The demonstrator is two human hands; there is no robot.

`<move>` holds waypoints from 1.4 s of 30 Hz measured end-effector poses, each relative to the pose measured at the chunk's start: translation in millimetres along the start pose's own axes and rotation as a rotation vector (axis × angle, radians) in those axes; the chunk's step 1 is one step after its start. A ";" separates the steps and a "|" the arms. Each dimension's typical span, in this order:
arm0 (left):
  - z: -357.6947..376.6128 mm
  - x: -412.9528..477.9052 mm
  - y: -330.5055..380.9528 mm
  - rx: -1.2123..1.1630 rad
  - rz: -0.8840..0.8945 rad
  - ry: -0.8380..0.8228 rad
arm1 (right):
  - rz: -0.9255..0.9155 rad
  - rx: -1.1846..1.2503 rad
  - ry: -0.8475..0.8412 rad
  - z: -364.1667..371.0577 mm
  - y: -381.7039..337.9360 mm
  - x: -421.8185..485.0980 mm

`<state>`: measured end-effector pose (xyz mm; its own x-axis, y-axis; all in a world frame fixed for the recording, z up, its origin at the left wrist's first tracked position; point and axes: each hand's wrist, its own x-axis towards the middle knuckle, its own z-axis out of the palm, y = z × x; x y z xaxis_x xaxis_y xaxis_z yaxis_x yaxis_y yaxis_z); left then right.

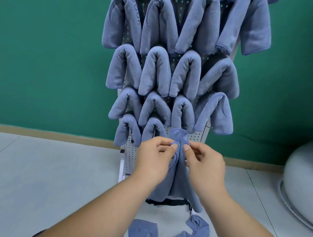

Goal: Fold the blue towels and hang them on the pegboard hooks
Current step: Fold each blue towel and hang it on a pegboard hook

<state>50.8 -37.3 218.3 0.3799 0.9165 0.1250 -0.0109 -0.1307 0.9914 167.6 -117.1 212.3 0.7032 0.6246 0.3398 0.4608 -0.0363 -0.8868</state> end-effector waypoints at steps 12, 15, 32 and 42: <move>1.4 -4.7 -0.3 -0.072 -0.092 -0.076 | -0.108 -0.129 -0.039 1.4 -4.4 -15.7; 3.1 -4.7 0.2 -0.043 -0.043 -0.092 | -0.094 -0.118 -0.038 2.4 -4.2 -17.6; -52.4 30.5 -11.8 1.030 0.209 -0.158 | -0.090 -0.179 -0.040 -38.0 2.6 20.0; -57.6 29.6 0.5 1.049 0.402 -0.200 | -0.031 -0.792 -0.332 -62.3 29.6 31.8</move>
<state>8.8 11.6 224.8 0.6651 0.6728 0.3239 0.5776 -0.7385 0.3479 237.3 -147.0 216.3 0.5460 0.8258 0.1413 0.8062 -0.4719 -0.3569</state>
